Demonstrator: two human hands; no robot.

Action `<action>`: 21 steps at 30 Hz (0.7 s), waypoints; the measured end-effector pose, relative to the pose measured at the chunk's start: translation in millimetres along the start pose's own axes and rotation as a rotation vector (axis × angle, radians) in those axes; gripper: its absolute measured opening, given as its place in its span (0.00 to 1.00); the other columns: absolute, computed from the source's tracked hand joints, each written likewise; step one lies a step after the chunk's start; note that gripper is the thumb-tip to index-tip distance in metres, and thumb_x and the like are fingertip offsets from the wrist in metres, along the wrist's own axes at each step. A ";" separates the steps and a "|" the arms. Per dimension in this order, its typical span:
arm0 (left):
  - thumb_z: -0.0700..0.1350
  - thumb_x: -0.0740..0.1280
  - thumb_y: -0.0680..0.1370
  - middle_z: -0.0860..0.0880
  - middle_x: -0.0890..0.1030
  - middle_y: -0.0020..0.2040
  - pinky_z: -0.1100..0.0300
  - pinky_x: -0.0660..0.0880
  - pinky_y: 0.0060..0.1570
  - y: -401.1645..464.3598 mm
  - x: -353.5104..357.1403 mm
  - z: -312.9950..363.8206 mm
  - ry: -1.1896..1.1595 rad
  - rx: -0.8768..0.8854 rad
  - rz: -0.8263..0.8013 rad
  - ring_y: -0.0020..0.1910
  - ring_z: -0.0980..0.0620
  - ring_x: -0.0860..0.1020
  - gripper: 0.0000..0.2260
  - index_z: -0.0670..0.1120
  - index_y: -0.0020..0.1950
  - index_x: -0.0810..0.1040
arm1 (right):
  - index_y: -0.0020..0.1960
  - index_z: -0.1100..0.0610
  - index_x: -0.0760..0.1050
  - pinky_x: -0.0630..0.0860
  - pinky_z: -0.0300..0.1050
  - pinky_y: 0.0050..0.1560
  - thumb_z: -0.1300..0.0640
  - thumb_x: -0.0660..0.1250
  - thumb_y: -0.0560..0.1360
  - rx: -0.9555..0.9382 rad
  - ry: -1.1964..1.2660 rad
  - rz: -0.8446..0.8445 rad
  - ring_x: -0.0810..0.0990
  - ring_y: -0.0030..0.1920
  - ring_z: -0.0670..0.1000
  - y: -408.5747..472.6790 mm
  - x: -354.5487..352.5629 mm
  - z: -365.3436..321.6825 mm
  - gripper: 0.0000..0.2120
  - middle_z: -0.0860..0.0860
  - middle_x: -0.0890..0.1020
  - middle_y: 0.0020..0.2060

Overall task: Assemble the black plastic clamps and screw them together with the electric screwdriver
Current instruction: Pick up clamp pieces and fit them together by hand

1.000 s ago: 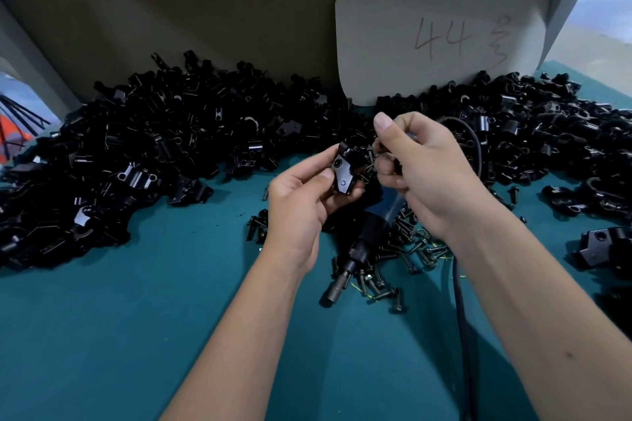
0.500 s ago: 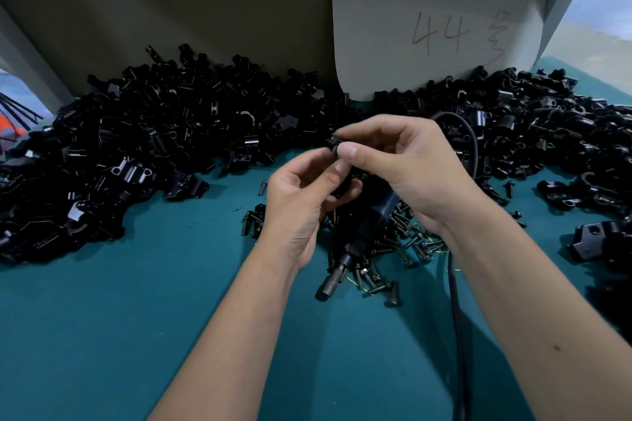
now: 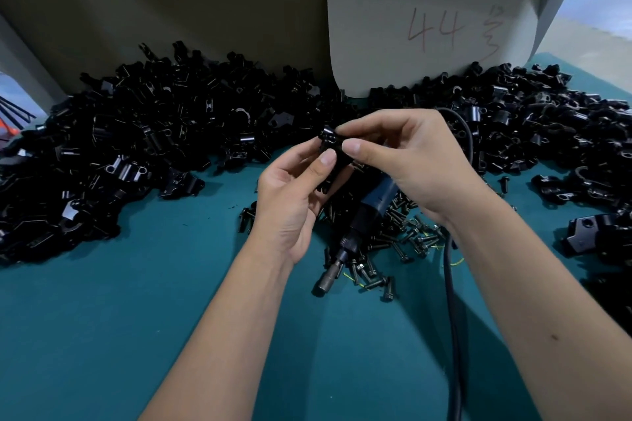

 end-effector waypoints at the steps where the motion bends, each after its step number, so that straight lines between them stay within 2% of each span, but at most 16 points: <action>1: 0.39 0.74 0.72 0.45 0.87 0.52 0.56 0.82 0.51 0.0 0.4 -0.3 -0.001 -0.007 -0.003 0.53 0.50 0.86 0.14 0.40 0.57 0.83 | 0.52 0.51 0.87 0.82 0.41 0.52 0.62 0.77 0.75 -0.002 -0.027 -0.008 0.87 0.47 0.49 -0.1 -0.8 -0.4 0.08 0.50 0.89 0.45; 4: 0.41 0.74 0.72 0.44 0.86 0.52 0.58 0.82 0.49 -0.2 0.1 -2.2 0.018 -0.023 0.009 0.53 0.49 0.85 0.17 0.37 0.58 0.81 | 0.51 0.53 0.87 0.81 0.38 0.50 0.62 0.78 0.75 -0.021 -0.105 -0.030 0.88 0.48 0.47 -1.0 -1.4 -4.0 0.07 0.48 0.89 0.44; 6: 0.41 0.74 0.72 0.45 0.86 0.50 0.58 0.82 0.47 -0.6 -0.3 -2.8 0.036 -0.025 0.010 0.51 0.50 0.86 0.14 0.38 0.56 0.82 | 0.52 0.55 0.87 0.83 0.41 0.52 0.62 0.78 0.75 -0.023 -0.156 -0.051 0.88 0.48 0.49 -1.3 1.3 -8.2 0.06 0.49 0.89 0.45; 8: 0.41 0.74 0.72 0.46 0.87 0.48 0.58 0.82 0.47 -0.8 0.1 -0.9 0.041 -0.021 -0.001 0.50 0.52 0.86 0.11 0.40 0.53 0.82 | 0.54 0.55 0.86 0.83 0.45 0.55 0.59 0.77 0.76 -0.009 -0.236 -0.048 0.87 0.49 0.49 -2.1 2.1 -14.0 0.07 0.50 0.88 0.46; 9: 0.41 0.74 0.72 0.46 0.87 0.48 0.58 0.82 0.47 -0.9 0.0 0.9 0.037 -0.018 -0.001 0.49 0.52 0.86 0.11 0.40 0.53 0.82 | 0.55 0.53 0.85 0.83 0.44 0.55 0.55 0.77 0.76 -0.014 -0.332 -0.029 0.86 0.49 0.47 -2.6 0.2 -20.3 0.08 0.48 0.87 0.46; 11: 0.41 0.75 0.71 0.47 0.87 0.47 0.59 0.82 0.46 -0.2 -3.1 3.4 0.031 -0.014 0.019 0.47 0.52 0.86 0.11 0.41 0.52 0.82 | 0.50 0.49 0.84 0.81 0.37 0.46 0.49 0.77 0.76 -0.007 -0.587 -0.001 0.84 0.41 0.42 -4.5 -6.3 -35.3 0.06 0.46 0.86 0.40; 12: 0.42 0.76 0.70 0.46 0.87 0.46 0.59 0.82 0.45 -0.2 -6.0 4.1 0.027 -0.014 0.041 0.46 0.52 0.85 0.11 0.42 0.51 0.82 | 0.45 0.48 0.83 0.80 0.36 0.38 0.49 0.76 0.76 0.044 -0.677 -0.051 0.83 0.35 0.42 -7.2 -6.5 -36.4 0.05 0.46 0.85 0.35; 14: 0.42 0.77 0.69 0.45 0.86 0.46 0.60 0.82 0.43 0.3 -12.3 4.7 0.007 -0.011 0.092 0.45 0.51 0.85 0.10 0.42 0.48 0.84 | 0.40 0.50 0.83 0.78 0.36 0.29 0.54 0.75 0.78 0.246 -0.779 -0.301 0.82 0.27 0.43 -22.4 3.7 -19.9 0.08 0.46 0.84 0.29; 16: 0.42 0.77 0.68 0.44 0.85 0.45 0.60 0.82 0.43 1.1 -16.6 5.0 -0.010 -0.005 0.129 0.44 0.51 0.84 0.08 0.43 0.46 0.85 | 0.42 0.52 0.84 0.79 0.38 0.29 0.60 0.72 0.79 0.443 -0.855 -0.548 0.84 0.28 0.46 -51.8 18.0 3.0 0.08 0.48 0.85 0.29; 17: 0.42 0.77 0.68 0.45 0.85 0.45 0.60 0.82 0.42 0.8 -16.7 5.0 -0.016 -0.005 0.138 0.44 0.51 0.84 0.08 0.43 0.45 0.85 | 0.45 0.53 0.85 0.81 0.39 0.30 0.62 0.71 0.79 0.506 -0.889 -0.594 0.85 0.28 0.47 -64.5 22.1 10.1 0.07 0.50 0.85 0.30; 19: 0.41 0.77 0.69 0.45 0.86 0.44 0.61 0.82 0.41 -0.1 -15.8 4.1 -0.023 -0.010 0.143 0.42 0.52 0.84 0.06 0.43 0.44 0.86 | 0.47 0.55 0.84 0.81 0.39 0.30 0.58 0.74 0.79 0.550 -0.935 -0.560 0.84 0.26 0.48 -77.1 28.6 15.6 0.03 0.52 0.85 0.30; 21: 0.40 0.76 0.71 0.45 0.86 0.43 0.61 0.82 0.41 -2.1 -14.8 2.1 -0.019 -0.019 0.138 0.42 0.52 0.84 0.03 0.43 0.44 0.86 | 0.39 0.56 0.81 0.76 0.39 0.26 0.49 0.79 0.74 0.503 -1.015 -0.468 0.82 0.25 0.49 -77.7 35.5 14.1 0.13 0.51 0.82 0.28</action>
Point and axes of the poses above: each hand's wrist, its own y-axis towards the middle knuckle, its own x-axis out of the palm, z = x × y, the point moved 10 cm from there along y, towards the middle knuckle
